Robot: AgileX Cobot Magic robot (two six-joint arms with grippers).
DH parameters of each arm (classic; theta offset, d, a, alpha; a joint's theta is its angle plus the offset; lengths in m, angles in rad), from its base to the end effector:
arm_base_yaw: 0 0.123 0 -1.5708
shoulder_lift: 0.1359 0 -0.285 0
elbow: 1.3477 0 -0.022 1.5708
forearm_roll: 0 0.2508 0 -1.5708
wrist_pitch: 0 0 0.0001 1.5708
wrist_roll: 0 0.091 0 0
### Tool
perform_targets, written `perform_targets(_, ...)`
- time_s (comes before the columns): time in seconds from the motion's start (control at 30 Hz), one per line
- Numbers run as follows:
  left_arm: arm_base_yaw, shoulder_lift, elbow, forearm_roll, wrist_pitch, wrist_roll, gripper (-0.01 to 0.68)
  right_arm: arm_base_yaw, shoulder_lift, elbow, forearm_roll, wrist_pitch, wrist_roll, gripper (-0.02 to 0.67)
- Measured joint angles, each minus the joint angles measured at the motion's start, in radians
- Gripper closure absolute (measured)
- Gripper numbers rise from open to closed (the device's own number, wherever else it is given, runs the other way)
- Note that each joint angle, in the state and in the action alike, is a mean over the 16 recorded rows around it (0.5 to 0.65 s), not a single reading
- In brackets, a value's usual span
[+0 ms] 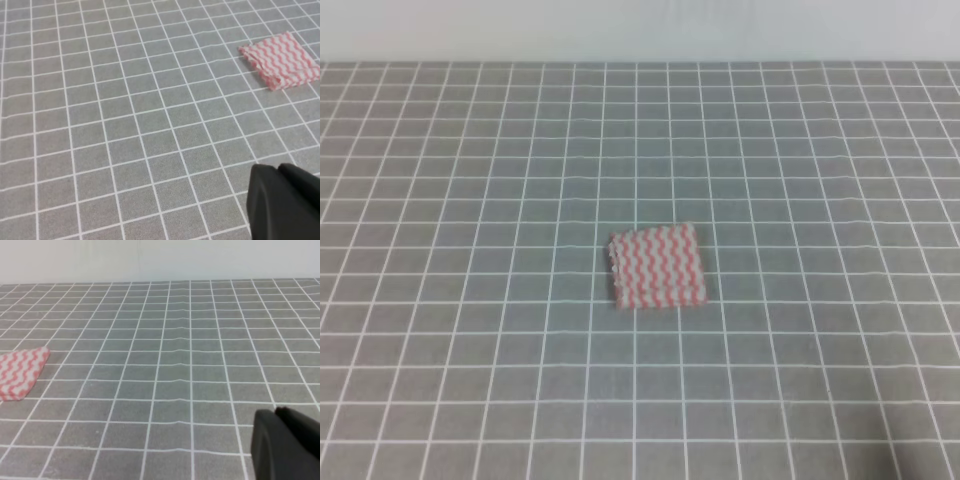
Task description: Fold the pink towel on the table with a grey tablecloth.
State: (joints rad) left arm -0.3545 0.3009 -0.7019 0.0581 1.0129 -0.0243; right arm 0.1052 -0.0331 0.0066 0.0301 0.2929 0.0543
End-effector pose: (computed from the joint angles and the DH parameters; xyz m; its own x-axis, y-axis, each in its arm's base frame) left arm 0.0312 -0.0068 0.3351 -0.4672 0.1798 -0.8657 0.3097 0.9503 0.0303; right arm 0.0523 0.0063 0.1863 -0.1859 0.0638 -0.9805 -0.0984 0.9917 0.0832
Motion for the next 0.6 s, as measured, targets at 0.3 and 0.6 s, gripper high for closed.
perform_targets(0.3,0.0,0.0,0.0,0.001,0.0,0.0,0.675,0.0,-0.002,-0.001,0.002,-0.008,0.0,0.667)
perform_targets(0.6,0.0,-0.001,0.0,0.013,-0.011,0.0,0.675,0.0,-0.002,-0.003,0.003,-0.008,0.0,0.667)
